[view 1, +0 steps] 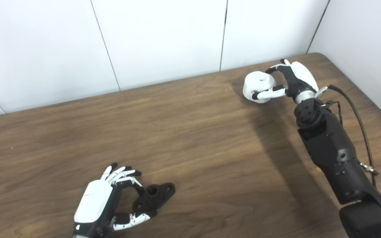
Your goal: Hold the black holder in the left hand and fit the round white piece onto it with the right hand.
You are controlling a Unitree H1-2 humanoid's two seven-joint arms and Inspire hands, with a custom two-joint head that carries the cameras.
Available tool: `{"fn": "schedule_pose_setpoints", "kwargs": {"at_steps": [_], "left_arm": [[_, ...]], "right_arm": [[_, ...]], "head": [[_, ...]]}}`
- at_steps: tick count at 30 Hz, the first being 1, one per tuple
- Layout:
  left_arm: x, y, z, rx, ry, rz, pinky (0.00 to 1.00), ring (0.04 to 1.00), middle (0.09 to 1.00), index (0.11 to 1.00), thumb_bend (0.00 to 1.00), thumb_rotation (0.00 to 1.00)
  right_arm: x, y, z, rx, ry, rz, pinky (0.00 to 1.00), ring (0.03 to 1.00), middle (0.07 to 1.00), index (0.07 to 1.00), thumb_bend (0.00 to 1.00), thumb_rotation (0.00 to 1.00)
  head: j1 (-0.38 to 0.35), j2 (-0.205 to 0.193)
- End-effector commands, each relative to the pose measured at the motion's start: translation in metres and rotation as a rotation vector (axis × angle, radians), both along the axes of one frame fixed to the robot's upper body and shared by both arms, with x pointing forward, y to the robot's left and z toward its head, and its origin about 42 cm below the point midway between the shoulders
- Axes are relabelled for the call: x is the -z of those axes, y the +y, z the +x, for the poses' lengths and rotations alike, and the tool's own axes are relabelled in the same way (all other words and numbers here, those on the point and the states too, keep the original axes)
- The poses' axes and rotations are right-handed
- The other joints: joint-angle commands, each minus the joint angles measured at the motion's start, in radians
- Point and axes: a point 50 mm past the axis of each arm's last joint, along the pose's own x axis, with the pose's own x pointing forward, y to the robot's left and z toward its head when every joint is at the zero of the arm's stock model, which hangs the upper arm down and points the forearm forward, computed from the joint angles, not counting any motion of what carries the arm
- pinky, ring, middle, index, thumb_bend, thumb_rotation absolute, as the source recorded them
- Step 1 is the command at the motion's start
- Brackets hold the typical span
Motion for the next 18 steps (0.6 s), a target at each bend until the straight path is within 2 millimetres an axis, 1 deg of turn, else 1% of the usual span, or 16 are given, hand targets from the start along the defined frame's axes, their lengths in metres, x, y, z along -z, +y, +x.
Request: {"fn": "schedule_pose_setpoints", "kwargs": {"at_steps": [1, 7, 12, 13, 16, 18], "left_arm": [[0.0029, 0.0047, -0.0016, 0.006, 0.023, 0.044, 0.97, 0.86, 0.768, 0.485, 0.52, 0.05], [0.0022, 0.0064, -0.0019, 0.007, 0.024, 0.049, 0.98, 0.863, 0.77, 0.485, 0.52, 0.05], [0.0017, 0.0062, -0.002, 0.009, 0.023, 0.05, 0.97, 0.863, 0.771, 0.485, 0.52, 0.05], [0.0017, 0.0058, -0.002, 0.008, 0.027, 0.05, 0.97, 0.862, 0.77, 0.486, 0.52, 0.05], [0.002, 0.0043, -0.0019, 0.007, 0.027, 0.044, 0.97, 0.862, 0.771, 0.485, 0.52, 0.05], [0.0019, 0.0035, -0.0017, 0.009, 0.027, 0.042, 0.97, 0.859, 0.769, 0.485, 0.52, 0.05]], "right_arm": [[-0.0243, -0.0013, 0.0065, 0.008, -0.083, -0.026, 1.0, 1.0, 0.978, 0.706, 0.92, 0.32], [-0.0209, 0.0, 0.0065, 0.009, -0.082, -0.03, 1.0, 1.0, 0.97, 0.688, 0.91, 0.32], [-0.0207, -0.0004, 0.0059, 0.008, -0.094, -0.027, 1.0, 1.0, 0.965, 0.675, 0.89, 0.3], [-0.02, -0.001, 0.0058, 0.007, -0.1, -0.029, 1.0, 1.0, 0.964, 0.671, 0.89, 0.3], [-0.0176, -0.0032, 0.0057, 0.01, -0.12, -0.028, 1.0, 1.0, 0.956, 0.653, 0.89, 0.29], [-0.016, -0.0046, 0.0056, 0.016, -0.137, -0.021, 1.0, 1.0, 0.946, 0.628, 0.89, 0.27]], "head": [[0.002, 0.001], [0.0, 0.001], [0.001, 0.0], [-0.001, -0.005], [0.003, -0.007], [0.004, -0.007]]}}
